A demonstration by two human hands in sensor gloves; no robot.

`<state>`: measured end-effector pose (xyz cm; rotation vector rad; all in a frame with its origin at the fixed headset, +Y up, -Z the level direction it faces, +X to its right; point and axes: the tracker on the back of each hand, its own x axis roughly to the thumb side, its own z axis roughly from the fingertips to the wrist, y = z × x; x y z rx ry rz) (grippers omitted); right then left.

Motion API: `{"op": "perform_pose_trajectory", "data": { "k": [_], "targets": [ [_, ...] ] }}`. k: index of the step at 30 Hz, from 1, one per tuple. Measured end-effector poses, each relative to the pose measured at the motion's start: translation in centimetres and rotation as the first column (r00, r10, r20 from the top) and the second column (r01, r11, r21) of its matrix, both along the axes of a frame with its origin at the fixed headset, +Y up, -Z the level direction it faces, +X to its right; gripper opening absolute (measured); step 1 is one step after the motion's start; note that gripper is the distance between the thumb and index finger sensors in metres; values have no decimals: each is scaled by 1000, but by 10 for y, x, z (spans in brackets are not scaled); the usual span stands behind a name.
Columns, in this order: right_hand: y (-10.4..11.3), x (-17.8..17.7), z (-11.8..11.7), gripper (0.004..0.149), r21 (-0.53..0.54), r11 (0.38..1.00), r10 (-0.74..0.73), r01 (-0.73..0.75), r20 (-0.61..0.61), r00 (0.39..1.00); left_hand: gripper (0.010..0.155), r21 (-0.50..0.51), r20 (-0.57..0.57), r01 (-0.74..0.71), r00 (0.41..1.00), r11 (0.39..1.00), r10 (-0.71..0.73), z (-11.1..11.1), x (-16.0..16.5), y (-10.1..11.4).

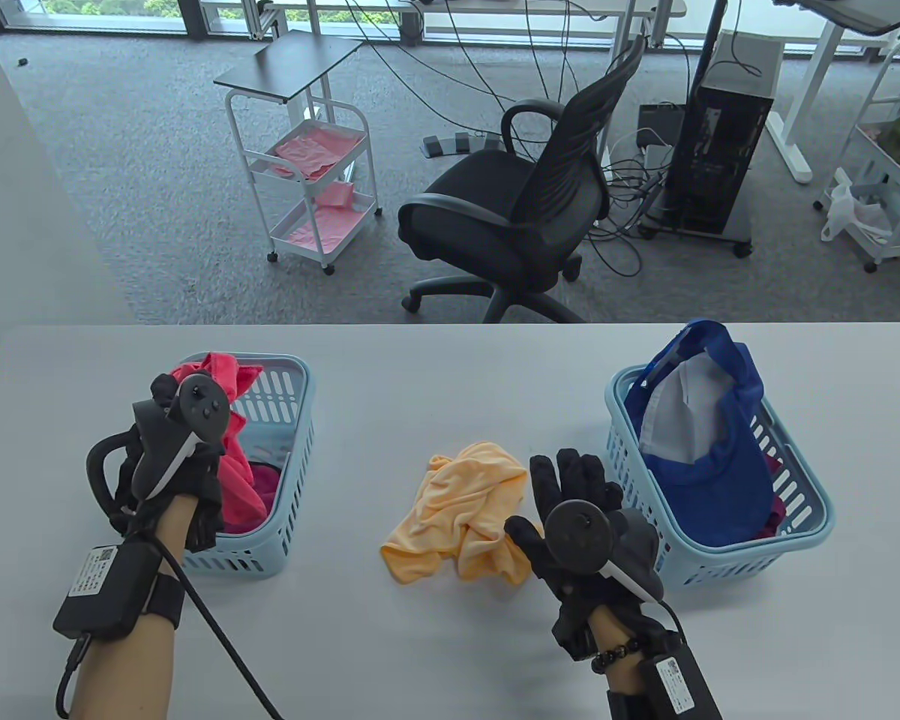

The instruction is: Sort apparel and towels into hand baskets

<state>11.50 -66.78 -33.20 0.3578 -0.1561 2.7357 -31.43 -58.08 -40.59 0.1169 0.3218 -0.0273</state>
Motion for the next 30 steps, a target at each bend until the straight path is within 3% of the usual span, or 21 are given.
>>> {"op": "perform_pose_trajectory", "data": {
  "k": [6,16,30],
  "targets": [
    [0,0,0,81,0,1000,0,0,0,1000,63,-35,-7,-8,1000,999,7,0,-1,-2],
    [0,0,0,81,0,1000,0,0,0,1000,67,-2,42,-20,999,1000,20,4,14,10],
    [1,3,0,81,0,1000,-6,6,12,1000,80,45,308,-88,949,995,70,18,102,31]
  ]
}}
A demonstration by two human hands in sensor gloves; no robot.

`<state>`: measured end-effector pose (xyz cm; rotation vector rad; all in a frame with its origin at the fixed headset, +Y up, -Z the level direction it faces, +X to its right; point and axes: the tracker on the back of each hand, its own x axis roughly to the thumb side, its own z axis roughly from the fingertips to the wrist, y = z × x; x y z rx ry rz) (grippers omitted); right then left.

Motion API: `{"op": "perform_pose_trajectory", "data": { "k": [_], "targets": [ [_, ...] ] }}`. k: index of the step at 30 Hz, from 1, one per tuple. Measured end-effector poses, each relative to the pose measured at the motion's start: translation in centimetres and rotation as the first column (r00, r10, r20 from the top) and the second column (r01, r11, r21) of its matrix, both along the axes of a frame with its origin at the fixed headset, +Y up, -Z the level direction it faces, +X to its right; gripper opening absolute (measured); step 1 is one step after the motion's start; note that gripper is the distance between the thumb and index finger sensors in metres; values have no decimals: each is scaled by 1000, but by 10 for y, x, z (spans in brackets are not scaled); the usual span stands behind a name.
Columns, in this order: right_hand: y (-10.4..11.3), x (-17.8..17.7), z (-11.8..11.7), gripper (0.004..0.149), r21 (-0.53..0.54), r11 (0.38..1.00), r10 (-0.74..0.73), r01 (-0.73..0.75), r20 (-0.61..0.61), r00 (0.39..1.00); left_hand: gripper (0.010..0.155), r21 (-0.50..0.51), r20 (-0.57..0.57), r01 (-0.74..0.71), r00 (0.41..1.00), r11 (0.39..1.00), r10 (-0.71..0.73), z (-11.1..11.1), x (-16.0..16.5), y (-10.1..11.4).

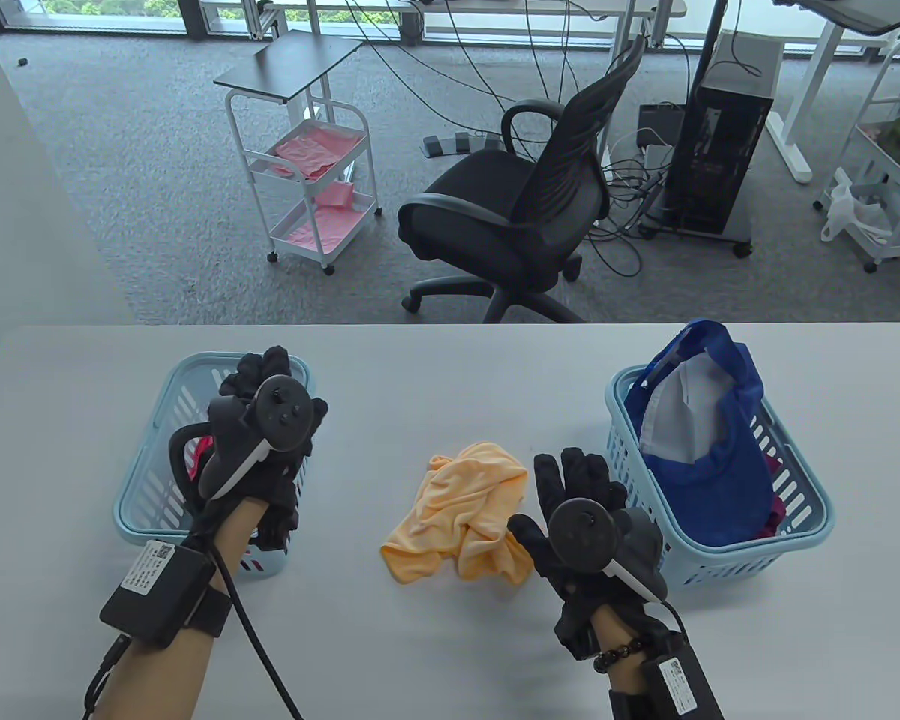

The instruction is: Sort apparel and towels into hand baskets

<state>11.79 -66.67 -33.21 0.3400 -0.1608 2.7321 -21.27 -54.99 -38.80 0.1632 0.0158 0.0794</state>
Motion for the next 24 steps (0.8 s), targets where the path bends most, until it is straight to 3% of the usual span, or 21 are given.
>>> {"op": "perform_pose_trajectory", "data": {
  "k": [8,15,21,24],
  "targets": [
    [1,2,0,81,3,1000,-5,5,3,1000,85,-17,130,14,991,1000,-12,9,52,-4],
    [1,3,0,81,3,1000,-6,6,9,1000,88,-100,214,21,977,995,1,8,89,-23],
    [0,4,0,81,-2,1000,-4,4,11,1000,91,-203,252,3,967,979,49,-3,113,-58],
    [0,5,-1,81,-11,1000,-5,5,15,1000,92,-275,260,-11,962,961,86,-11,124,-87]
  ]
}}
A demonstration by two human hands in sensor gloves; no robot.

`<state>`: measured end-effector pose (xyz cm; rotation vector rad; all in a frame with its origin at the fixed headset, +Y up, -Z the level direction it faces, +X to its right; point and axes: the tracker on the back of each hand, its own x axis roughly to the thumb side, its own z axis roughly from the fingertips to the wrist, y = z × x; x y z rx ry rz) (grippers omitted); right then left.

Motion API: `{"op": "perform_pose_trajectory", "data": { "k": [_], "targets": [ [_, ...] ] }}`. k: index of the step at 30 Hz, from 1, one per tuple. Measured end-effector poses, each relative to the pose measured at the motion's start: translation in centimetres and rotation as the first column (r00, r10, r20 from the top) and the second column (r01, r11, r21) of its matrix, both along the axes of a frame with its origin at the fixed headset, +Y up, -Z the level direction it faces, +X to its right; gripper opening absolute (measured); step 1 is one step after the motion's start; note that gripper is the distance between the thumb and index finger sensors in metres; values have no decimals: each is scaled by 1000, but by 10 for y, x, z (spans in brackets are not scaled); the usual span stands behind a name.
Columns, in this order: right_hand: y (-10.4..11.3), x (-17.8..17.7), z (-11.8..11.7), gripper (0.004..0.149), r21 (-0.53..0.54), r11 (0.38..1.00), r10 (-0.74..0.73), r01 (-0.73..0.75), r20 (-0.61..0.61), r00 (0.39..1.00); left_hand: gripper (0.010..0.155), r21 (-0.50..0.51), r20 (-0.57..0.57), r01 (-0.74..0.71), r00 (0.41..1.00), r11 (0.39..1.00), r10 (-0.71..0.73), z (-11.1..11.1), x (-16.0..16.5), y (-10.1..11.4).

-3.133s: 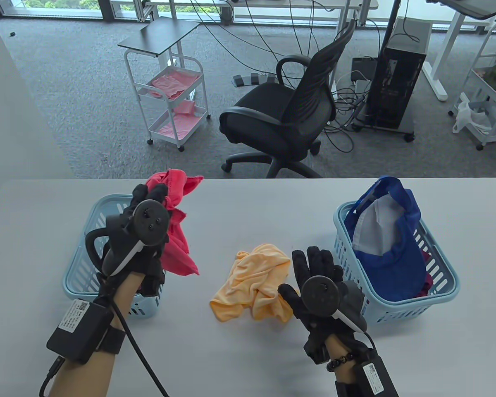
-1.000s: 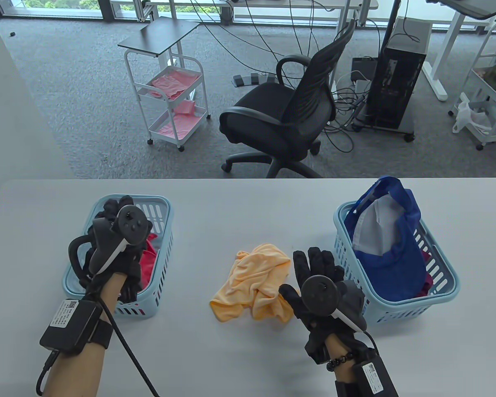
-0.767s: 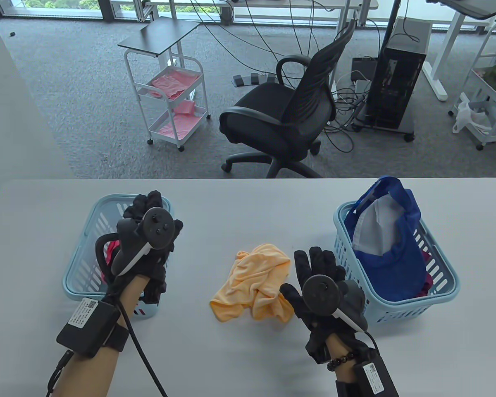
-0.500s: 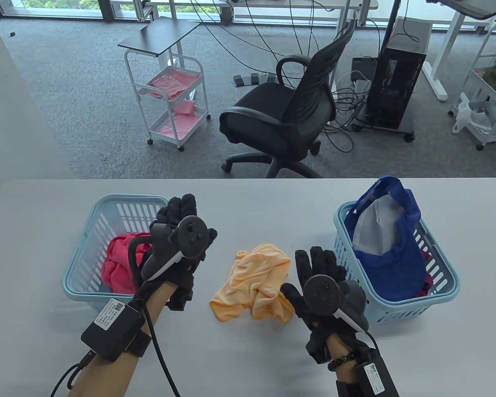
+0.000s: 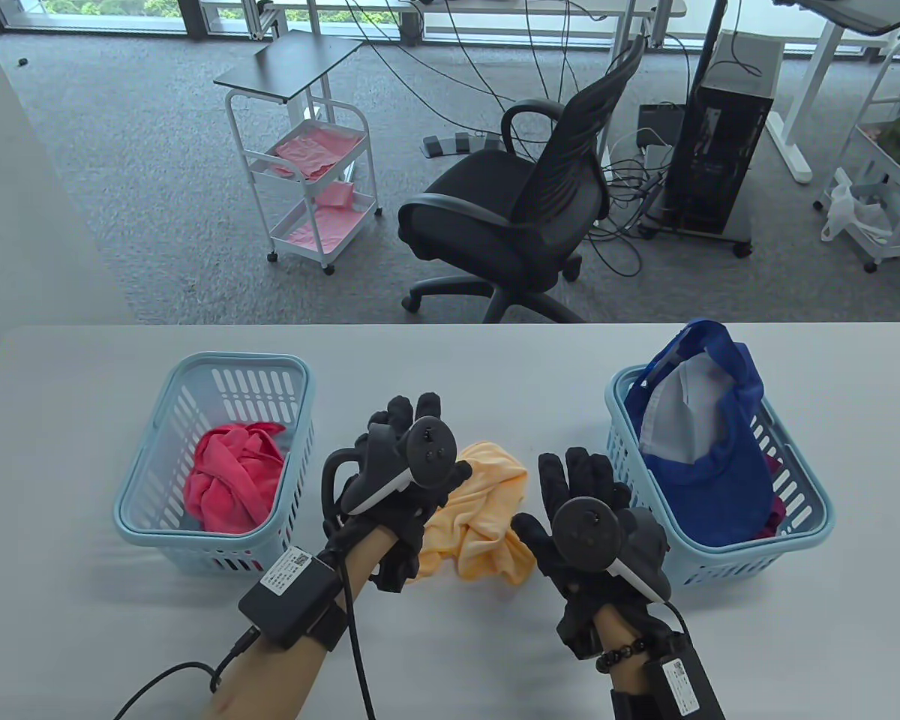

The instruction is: Sort apparel and towels into hand baskets

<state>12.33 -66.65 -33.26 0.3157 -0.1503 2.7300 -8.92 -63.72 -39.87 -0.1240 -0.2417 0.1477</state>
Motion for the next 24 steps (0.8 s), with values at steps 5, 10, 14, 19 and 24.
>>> {"op": "perform_pose_trajectory", "data": {
  "k": [5,10,14,19,24],
  "targets": [
    [0,4,-1,82,-8,1000,-9,9,9,1000,93,-96,25,11,1000,995,-8,-9,10,-46],
    [-1,5,-1,82,-24,1000,-8,8,16,1000,96,-183,47,21,999,983,-12,-17,17,-78],
    [-1,5,-1,82,-33,999,-5,6,17,1000,98,-218,60,35,998,975,-23,-22,24,-97],
    [-1,5,-1,83,-43,999,-10,11,20,1000,99,-275,83,80,995,958,-59,-24,34,-123],
    [0,6,-1,83,-56,998,-19,20,24,1000,98,-249,72,113,993,962,-98,-25,36,-136]
  ]
}}
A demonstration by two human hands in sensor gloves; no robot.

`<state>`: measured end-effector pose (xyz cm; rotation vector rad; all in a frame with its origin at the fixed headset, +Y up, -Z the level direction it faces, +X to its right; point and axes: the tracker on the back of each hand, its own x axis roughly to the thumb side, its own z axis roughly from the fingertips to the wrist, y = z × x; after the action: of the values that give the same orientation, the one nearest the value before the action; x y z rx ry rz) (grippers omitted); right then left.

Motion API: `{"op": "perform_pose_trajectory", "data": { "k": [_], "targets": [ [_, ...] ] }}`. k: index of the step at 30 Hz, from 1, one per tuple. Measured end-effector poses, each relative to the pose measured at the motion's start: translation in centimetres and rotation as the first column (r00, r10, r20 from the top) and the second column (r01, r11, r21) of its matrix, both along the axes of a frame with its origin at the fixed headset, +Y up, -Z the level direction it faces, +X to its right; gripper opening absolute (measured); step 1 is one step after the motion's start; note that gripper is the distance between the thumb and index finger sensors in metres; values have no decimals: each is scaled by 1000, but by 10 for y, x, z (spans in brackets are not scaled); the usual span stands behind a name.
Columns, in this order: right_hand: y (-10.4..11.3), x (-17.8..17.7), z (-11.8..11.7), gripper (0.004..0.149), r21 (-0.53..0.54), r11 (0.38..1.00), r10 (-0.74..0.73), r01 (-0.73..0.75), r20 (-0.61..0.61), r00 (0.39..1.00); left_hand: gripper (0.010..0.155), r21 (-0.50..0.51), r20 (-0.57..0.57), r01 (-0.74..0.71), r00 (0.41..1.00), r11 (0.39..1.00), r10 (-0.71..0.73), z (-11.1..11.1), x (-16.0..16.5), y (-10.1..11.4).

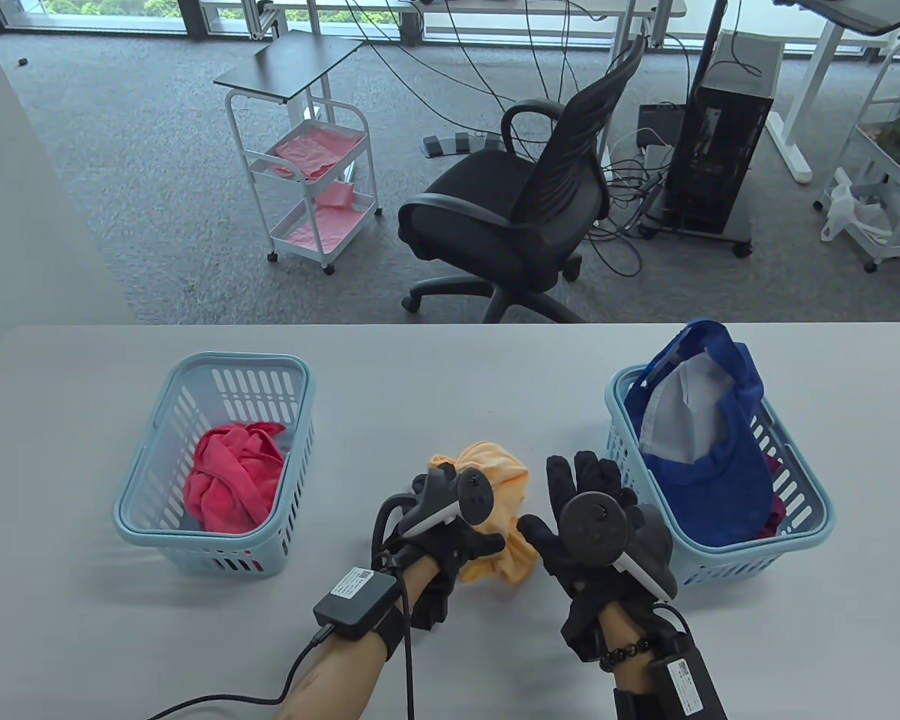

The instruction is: Sort apparel and towels into hand baskets

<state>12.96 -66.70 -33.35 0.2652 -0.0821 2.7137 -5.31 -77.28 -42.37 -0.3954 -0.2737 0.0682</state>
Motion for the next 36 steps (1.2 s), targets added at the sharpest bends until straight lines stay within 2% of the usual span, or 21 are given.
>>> {"op": "perform_pose_trajectory", "data": {
  "k": [8,18,30,36],
  "targets": [
    [0,1,0,82,1,1000,-5,5,2,1000,94,4,-10,33,999,999,-33,-1,3,1],
    [0,1,0,82,1,1000,-10,10,3,1000,78,68,-59,57,997,996,-53,-4,4,6],
    [0,2,0,82,3,1000,-12,12,2,1000,63,167,-30,123,992,978,-120,-5,3,16],
    [0,2,0,82,4,1000,-12,12,2,1000,60,171,-36,112,994,979,-107,-5,-3,26]
  ]
}}
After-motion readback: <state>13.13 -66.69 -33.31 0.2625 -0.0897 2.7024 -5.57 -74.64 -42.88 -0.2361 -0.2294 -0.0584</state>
